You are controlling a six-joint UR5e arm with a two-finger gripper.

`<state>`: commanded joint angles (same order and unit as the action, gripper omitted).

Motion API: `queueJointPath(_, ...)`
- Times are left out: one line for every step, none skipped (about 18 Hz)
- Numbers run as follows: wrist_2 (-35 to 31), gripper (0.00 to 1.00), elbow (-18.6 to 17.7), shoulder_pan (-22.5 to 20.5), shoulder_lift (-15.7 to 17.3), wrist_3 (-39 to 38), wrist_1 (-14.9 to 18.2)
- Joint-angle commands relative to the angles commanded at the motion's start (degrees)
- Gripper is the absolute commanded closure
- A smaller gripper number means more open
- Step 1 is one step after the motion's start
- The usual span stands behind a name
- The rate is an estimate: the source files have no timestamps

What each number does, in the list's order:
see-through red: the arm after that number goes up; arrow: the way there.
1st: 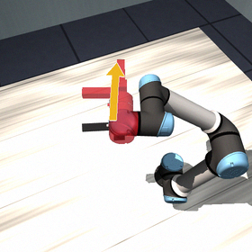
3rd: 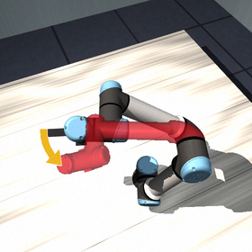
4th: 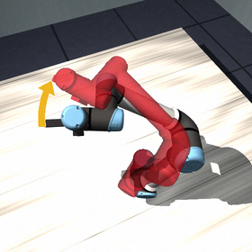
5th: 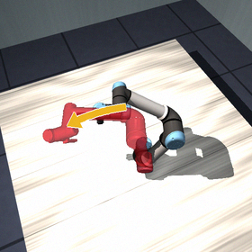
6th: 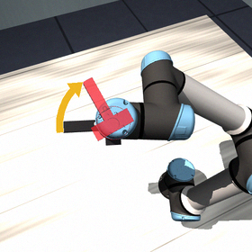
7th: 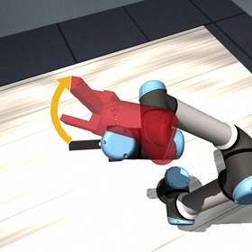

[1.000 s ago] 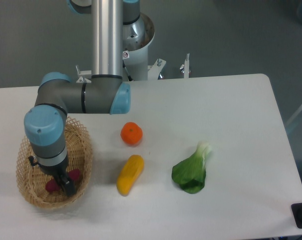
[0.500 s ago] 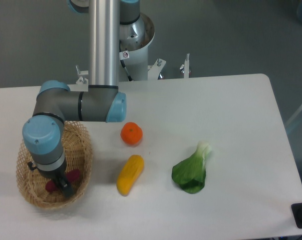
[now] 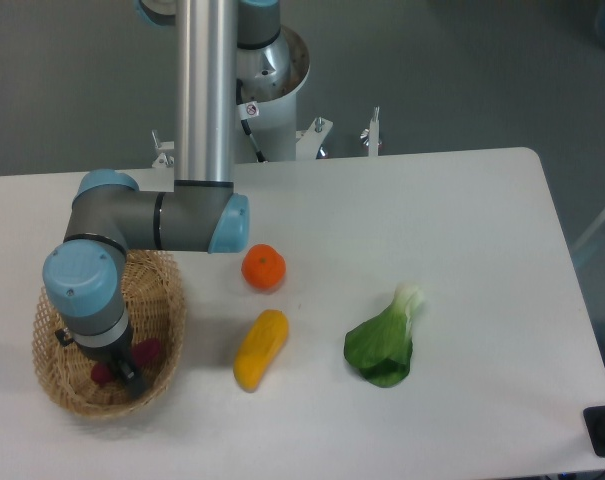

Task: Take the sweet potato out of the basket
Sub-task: 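Lower the gripper into the basket and close on the purple sweet potato, then lift the sweet potato out of the basket and carry it past the bok choy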

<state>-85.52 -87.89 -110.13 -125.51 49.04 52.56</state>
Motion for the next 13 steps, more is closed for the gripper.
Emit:
queueJointPath(0.00, 0.51, 0.00, 0.09, 0.18, -0.09, 0.09)
queueJointPath(0.00, 0.62, 0.00, 0.09, 0.44, -0.18, 0.09)
queueJointPath(0.00, 0.68, 0.00, 0.09, 0.62, -0.18, 0.09)
queueJointPath(-0.09, 0.70, 0.00, 0.09, 0.70, -0.44, 0.09)
queueJointPath(0.00, 0.72, 0.00, 0.09, 1.23, -0.53, 0.18)
queueJointPath(0.00, 0.74, 0.00, 0.09, 1.75, -0.53, 0.26)
queueJointPath(-0.09, 0.75, 0.09, 0.09, 2.28, -0.53, 0.44)
queueJointPath(0.00, 0.75, 0.00, 0.09, 3.07, -0.53, 0.70)
queueJointPath(0.00, 0.75, -0.09, 0.09, 3.69, -0.53, 0.88)
queueJointPath(0.09, 0.75, -0.09, 0.09, 4.30, -0.70, 0.88)
queueJointPath(0.26, 0.75, 0.00, 0.00, 4.74, -1.23, 0.88)
queueJointPath(0.26, 0.75, 0.09, -0.09, 5.27, -1.32, 0.88)
queueJointPath(0.35, 0.75, 0.00, -0.09, 5.80, -1.41, 0.88)
